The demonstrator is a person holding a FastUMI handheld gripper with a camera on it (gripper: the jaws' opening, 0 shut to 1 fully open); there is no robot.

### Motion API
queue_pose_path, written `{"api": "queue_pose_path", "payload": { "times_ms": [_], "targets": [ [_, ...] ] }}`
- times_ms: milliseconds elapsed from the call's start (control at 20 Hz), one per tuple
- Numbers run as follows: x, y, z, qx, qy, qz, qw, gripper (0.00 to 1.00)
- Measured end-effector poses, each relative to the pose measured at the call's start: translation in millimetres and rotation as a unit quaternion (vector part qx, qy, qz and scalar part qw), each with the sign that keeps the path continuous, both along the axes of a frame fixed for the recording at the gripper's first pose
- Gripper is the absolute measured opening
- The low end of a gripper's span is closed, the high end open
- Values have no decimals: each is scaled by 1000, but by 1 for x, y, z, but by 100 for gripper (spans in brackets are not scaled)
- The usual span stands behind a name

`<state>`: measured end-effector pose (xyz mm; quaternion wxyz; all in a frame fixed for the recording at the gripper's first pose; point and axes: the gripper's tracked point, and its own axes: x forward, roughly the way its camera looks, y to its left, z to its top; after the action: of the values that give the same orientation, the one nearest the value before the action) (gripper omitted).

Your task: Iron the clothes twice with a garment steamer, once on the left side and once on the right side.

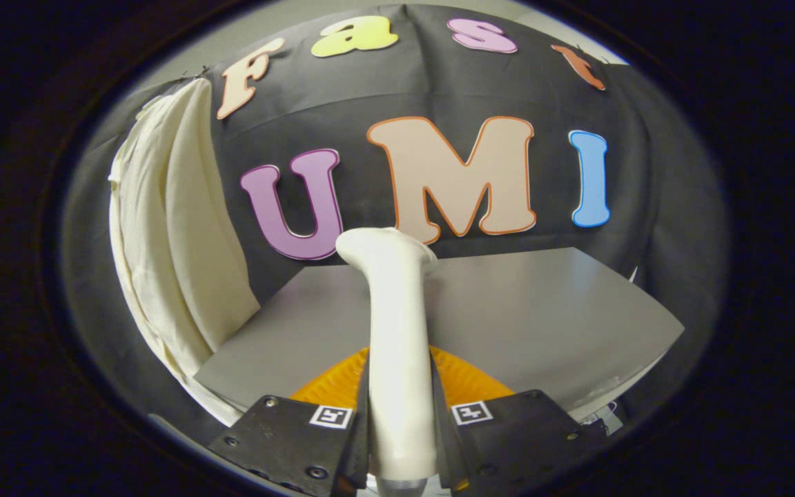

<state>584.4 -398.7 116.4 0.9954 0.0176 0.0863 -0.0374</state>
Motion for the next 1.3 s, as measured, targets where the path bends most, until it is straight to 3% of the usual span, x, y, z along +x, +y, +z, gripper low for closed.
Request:
{"api": "queue_pose_path", "payload": {
  "times_ms": [400, 600, 750, 1000, 1300],
  "targets": [
    [-131, 112, 21, 23, -42, -25, 999, 38],
    [-200, 200, 36, 22, -79, -11, 997, 38],
    [-231, 273, 45, 18, -92, 22, 995, 38],
    [-245, 363, 64, -35, -127, 75, 988, 38],
    [-224, 444, 63, -30, -127, 114, 985, 37]
  ]
}}
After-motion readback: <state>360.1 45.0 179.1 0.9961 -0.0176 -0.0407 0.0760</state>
